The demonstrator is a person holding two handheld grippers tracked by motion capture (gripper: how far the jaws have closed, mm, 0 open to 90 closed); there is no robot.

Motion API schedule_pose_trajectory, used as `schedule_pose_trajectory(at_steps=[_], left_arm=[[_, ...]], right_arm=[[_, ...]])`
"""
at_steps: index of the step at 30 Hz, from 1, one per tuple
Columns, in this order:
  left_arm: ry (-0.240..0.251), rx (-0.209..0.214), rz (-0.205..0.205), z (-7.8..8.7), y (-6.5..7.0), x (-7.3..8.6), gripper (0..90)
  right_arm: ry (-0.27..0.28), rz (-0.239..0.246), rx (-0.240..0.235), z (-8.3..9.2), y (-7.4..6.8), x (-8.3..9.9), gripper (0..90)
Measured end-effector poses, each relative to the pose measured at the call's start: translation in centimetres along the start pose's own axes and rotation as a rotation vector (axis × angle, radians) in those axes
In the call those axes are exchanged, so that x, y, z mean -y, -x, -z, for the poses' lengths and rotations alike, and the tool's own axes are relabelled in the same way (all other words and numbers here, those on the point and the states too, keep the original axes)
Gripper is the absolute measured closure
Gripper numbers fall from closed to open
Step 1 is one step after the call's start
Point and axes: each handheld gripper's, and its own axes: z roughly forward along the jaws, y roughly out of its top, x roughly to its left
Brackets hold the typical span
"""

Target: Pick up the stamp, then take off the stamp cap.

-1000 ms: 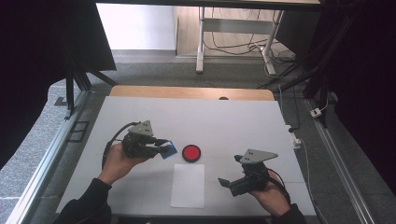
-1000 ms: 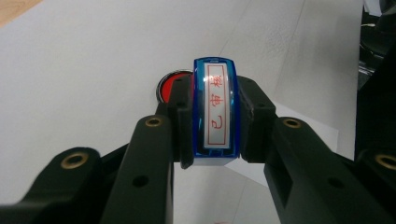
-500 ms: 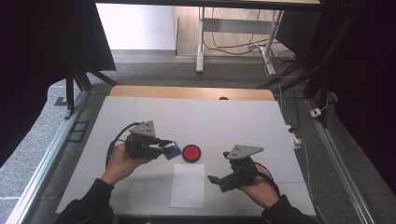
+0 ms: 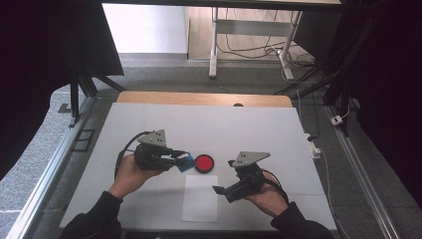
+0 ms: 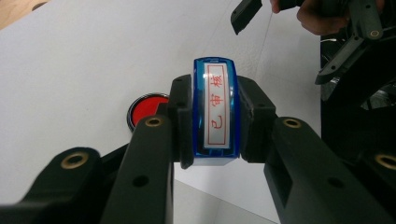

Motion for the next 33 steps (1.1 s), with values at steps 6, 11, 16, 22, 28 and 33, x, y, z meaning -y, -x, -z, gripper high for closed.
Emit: schedule_pose_trajectory(at_steps=[6, 11, 16, 22, 28, 33], left_arm=[[0.001, 0.004, 0.001, 0.0, 0.0, 0.0, 70.2], [0.005, 0.006, 0.000, 0.0, 0.0, 0.0, 70.2], [0.010, 0.013, -0.001, 0.0, 0.0, 0.1, 70.2], [0.018, 0.026, -0.009, 0.1, 0.0, 0.0, 70.2], [0.028, 0.044, -0.020, 0.1, 0.2, -0.1, 70.2], [0.036, 0.061, -0.034, 0.1, 0.3, -0.2, 70.2]], right_arm=[[-0.005, 0.001, -0.013, -0.7, -0.1, -0.3, 0.0], [-0.014, 0.007, -0.021, -1.2, 0.0, -0.5, 0.0], [-0.012, 0.002, -0.030, -1.5, 0.2, -0.8, 0.0], [-0.006, -0.015, -0.051, -1.8, 0.6, -1.0, 0.0], [0.002, -0.023, -0.085, -2.1, 0.8, -1.1, 0.0], [-0.003, -0.019, -0.104, -2.4, 1.0, -1.3, 0.0]])
